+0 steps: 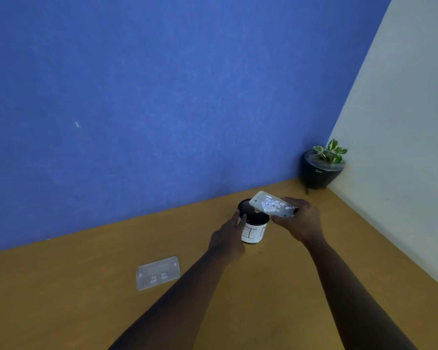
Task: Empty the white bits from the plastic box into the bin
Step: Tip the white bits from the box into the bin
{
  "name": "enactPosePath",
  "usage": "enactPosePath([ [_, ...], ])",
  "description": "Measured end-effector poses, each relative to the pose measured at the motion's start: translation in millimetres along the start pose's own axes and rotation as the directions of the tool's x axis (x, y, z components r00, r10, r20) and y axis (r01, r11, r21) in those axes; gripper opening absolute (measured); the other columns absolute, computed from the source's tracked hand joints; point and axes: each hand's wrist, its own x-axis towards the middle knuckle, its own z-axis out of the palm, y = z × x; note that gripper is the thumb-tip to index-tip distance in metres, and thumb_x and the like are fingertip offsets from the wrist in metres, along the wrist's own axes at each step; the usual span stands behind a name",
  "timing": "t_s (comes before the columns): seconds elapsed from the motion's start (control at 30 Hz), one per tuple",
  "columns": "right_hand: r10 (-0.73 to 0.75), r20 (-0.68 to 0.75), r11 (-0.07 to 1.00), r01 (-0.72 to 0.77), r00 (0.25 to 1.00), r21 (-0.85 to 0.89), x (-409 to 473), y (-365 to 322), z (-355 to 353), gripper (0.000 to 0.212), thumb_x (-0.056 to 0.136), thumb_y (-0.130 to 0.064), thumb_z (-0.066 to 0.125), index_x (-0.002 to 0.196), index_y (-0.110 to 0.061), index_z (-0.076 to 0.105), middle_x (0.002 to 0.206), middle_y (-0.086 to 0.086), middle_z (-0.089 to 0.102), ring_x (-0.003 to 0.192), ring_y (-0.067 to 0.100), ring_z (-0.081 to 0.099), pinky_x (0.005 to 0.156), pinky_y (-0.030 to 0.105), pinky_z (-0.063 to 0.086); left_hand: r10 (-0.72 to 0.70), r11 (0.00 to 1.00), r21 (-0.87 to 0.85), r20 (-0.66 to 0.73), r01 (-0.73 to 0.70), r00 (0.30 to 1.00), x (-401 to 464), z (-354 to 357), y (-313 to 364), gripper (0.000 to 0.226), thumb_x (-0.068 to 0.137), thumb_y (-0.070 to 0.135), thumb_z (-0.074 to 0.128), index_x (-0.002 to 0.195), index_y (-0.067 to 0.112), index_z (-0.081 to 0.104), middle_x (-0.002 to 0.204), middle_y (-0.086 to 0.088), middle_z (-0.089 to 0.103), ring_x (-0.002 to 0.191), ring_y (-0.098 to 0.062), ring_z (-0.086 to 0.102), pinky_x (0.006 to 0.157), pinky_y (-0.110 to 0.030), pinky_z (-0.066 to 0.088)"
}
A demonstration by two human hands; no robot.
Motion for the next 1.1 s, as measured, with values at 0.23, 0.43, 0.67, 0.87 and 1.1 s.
enactPosePath([
  [0.23,-0.062,0.047,0.987,0.069,0.997,-0.146,10,4,-8,0.064,0.058,-0.013,0.085,0.117,-0.004,0.061,0.115,0.02,0.064,0.099,0.032,0.061,0.086,0.037,0.049,-0.015,0.994,0.11,0.031,0.011,0.999,0,3,8,0.079,0.089,0.008,0.046,0.153,0.023,0.002,0.161,0.01,-0.007,0.142,-0.017,0.027,0.098,-0.037,0.042],
  [0.43,-0.099,0.115,0.964,0.124,0.988,-0.236,21,-2,-9,0.063,0.059,-0.014,0.084,0.118,-0.005,0.061,0.115,0.02,0.064,0.1,0.033,0.061,0.085,0.034,0.047,-0.049,0.991,0.127,0.07,0.04,0.996,4,1,9,0.082,0.086,0.006,0.045,0.152,0.027,0.001,0.16,0.014,-0.01,0.119,-0.022,0.054,0.075,-0.03,0.04],
  [0.67,-0.109,0.209,0.918,0.179,0.972,-0.353,33,-8,-7,0.066,0.062,-0.02,0.083,0.122,-0.01,0.058,0.121,0.015,0.061,0.105,0.028,0.058,0.083,0.029,0.044,-0.049,0.99,0.135,0.094,0.036,0.994,8,-2,9,0.084,0.082,0.0,0.043,0.152,0.027,0.004,0.16,0.014,-0.007,0.13,-0.022,0.046,0.086,-0.032,0.045],
  [0.87,-0.112,0.272,0.883,0.221,0.956,-0.415,40,-15,-4,0.065,0.063,-0.022,0.082,0.123,-0.013,0.058,0.121,0.013,0.062,0.105,0.026,0.058,0.086,0.032,0.046,-0.036,0.987,0.158,0.112,0.018,0.993,13,-6,7,0.082,0.083,0.001,0.044,0.152,0.027,0.007,0.161,0.012,-0.003,0.132,-0.023,0.043,0.087,-0.035,0.046],
  [1.1,-0.13,0.306,0.859,0.262,0.943,-0.44,41,-19,0,0.066,0.064,-0.02,0.08,0.125,-0.013,0.056,0.121,0.012,0.061,0.105,0.026,0.057,0.086,0.031,0.045,-0.032,0.989,0.15,0.132,0.012,0.991,13,-8,7,0.084,0.082,-0.001,0.043,0.152,0.027,0.006,0.161,0.013,-0.005,0.134,-0.022,0.041,0.088,-0.035,0.045],
])
